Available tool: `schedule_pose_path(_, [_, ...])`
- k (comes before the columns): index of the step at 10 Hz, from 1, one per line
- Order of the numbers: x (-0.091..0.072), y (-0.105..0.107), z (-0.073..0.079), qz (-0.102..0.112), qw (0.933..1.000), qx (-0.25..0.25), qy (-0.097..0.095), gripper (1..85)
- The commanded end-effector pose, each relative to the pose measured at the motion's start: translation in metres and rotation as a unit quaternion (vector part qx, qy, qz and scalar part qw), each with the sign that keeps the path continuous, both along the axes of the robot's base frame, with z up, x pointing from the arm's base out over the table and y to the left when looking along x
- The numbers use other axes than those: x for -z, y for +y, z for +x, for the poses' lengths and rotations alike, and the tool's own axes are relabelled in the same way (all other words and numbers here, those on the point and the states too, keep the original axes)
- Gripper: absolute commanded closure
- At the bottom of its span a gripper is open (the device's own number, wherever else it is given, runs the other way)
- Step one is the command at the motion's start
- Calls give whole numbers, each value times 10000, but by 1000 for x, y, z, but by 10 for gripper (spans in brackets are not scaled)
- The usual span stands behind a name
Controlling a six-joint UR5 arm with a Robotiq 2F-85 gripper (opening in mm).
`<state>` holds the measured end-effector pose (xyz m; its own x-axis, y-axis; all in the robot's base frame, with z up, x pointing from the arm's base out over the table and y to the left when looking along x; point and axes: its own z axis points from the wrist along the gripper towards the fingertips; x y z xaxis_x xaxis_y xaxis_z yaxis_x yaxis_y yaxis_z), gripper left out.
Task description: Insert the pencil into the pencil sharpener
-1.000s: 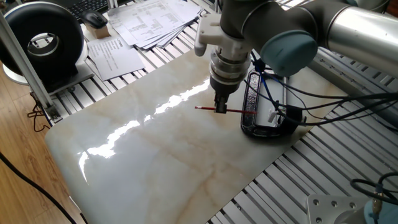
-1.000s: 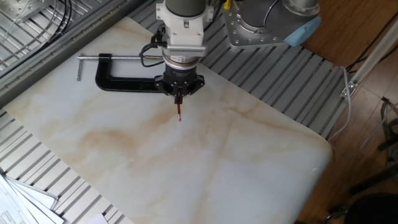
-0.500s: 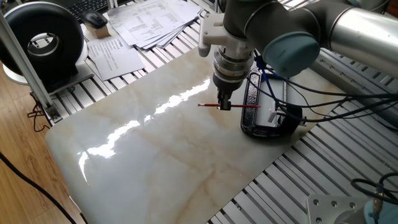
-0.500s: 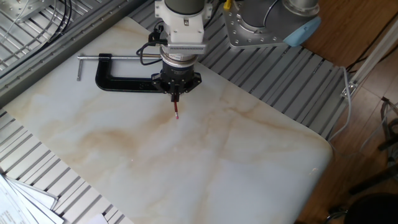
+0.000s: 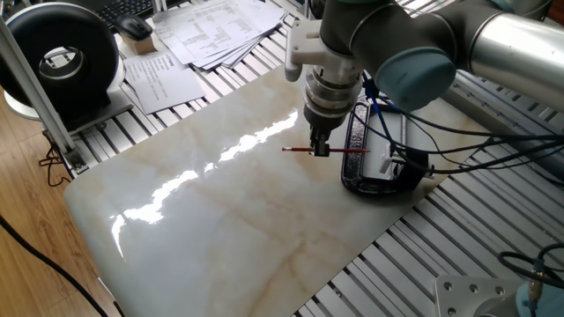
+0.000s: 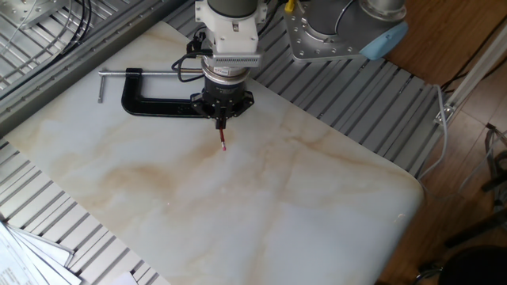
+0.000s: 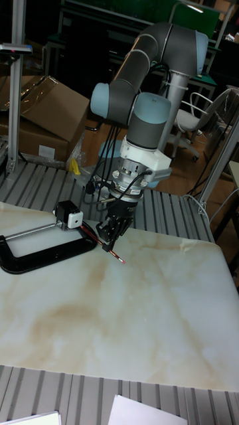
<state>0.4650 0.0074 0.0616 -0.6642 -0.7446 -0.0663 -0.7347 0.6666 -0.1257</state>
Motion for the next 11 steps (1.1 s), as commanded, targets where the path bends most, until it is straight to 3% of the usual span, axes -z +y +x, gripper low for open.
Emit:
schedule_pose_path(1, [7, -2, -5, 96, 10000, -2, -20, 840])
schedule_pose_path(7, [7, -3, -16, 62, 10000, 28, -28, 840])
schedule_pose_path(11, [5, -1, -11, 34, 9999, -58, -102, 840])
